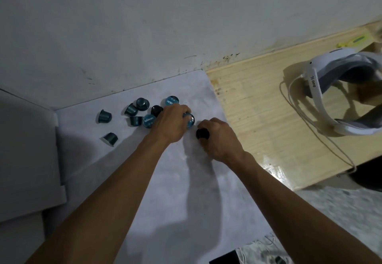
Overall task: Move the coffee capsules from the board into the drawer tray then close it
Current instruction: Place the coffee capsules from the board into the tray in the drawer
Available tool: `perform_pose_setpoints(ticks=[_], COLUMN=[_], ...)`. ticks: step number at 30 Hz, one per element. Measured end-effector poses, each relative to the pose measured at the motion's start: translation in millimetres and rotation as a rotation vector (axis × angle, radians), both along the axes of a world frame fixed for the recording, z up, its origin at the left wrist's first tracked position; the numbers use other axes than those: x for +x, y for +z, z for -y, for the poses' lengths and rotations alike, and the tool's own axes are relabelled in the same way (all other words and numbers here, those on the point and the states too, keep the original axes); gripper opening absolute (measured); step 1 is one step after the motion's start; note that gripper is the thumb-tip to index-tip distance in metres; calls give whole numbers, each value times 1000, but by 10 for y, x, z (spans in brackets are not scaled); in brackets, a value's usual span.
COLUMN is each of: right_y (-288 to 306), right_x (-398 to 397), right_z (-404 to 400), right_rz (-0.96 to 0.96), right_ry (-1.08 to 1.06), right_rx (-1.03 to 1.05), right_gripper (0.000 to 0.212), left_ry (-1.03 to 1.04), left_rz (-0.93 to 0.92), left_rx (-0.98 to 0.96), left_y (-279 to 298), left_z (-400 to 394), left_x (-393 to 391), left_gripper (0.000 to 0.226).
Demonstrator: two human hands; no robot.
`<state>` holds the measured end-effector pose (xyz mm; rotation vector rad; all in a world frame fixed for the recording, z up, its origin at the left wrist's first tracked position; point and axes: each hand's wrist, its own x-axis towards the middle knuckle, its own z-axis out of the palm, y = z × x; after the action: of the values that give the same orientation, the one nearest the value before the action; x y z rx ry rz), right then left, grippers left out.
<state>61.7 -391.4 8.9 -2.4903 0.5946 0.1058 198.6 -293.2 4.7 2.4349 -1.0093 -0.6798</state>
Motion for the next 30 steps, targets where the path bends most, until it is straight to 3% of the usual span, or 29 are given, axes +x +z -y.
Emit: perform_pose_setpoints(ticks=[6, 9, 13, 16, 23, 30], right_y=[-65, -123, -286, -406, -704, -594], right_x=[-7, -69, -106, -106, -169, -181], right_z=[91, 85, 62, 25, -32, -25], right_rz=[170, 255, 358, 420, 592, 697], right_ry=[-211, -190, -189, -221, -236, -228], right_rx=[146, 118, 75, 26, -96, -97], right_gripper=[25, 40, 34, 21, 27, 21], left_ry=[92, 121, 148, 184, 269, 339], left_rz=[-5, 20, 84, 157, 296, 235], left_rx=[-146, -202, -277, -308, -404, -532], left_y=[-106, -192, -310, -368, -529, -533], left_z=[-139, -231, -305, -269, -227, -265], left_x=[-153, -293, -401, -422, -510, -553], left_gripper=[20, 28, 42, 39, 31, 29])
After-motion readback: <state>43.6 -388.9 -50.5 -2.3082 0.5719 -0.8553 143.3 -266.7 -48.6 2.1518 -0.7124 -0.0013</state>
